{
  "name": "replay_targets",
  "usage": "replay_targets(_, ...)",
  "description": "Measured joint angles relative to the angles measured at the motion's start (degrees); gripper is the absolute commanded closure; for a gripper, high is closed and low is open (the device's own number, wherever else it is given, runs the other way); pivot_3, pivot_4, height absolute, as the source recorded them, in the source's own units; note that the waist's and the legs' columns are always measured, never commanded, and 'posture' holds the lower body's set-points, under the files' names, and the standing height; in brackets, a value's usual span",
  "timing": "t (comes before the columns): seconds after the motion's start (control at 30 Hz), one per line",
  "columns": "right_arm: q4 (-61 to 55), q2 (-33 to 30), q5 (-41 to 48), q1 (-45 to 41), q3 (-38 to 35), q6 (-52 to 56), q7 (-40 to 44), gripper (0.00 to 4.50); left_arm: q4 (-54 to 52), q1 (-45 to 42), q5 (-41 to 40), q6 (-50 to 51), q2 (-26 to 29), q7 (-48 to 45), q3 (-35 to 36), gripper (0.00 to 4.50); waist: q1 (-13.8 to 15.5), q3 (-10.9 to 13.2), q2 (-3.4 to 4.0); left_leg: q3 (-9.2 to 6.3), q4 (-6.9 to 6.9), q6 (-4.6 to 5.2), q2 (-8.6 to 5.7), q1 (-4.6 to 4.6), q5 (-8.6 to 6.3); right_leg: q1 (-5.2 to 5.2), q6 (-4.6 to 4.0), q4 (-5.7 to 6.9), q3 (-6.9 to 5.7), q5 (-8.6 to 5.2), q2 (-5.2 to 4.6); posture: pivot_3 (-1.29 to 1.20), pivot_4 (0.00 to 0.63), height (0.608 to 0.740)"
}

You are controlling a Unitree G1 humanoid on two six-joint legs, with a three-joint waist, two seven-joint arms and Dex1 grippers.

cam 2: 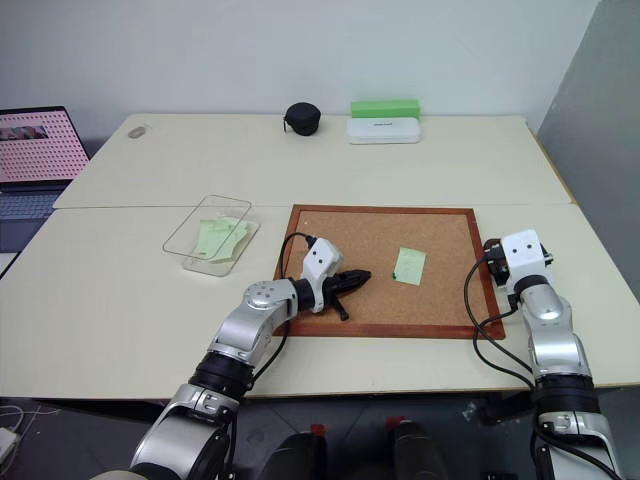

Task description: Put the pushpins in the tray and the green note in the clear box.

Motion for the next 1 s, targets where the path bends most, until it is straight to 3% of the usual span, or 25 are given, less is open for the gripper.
replay_targets(0.23,0.00,0.39,0.56,0.00,-0.45,1.25,-0.25,0.89,0.00,0.00,0.01,0.00,0.00,-0.04,0.00,4.50,0.00,0.00,0.00,0.00,0.00,0.00,0.00,0.00,0.00,0.00,0.00,0.00,0.00,0.00,0.00,0.00,0.150,0.740)
replay_targets(1.0,-4.95,11.95,28.22,-7.67,-21.66,18.77,-7.96,0.89,0.40,-0.23,0.06,-0.22,-0.08,0.66,-0.02,4.50,-0.01,-0.03,0.06,0.00,0.00,0.01,0.00,-0.01,0.00,0.00,-0.01,0.02,0.00,0.00,0.00,0.00,0.150,0.740)
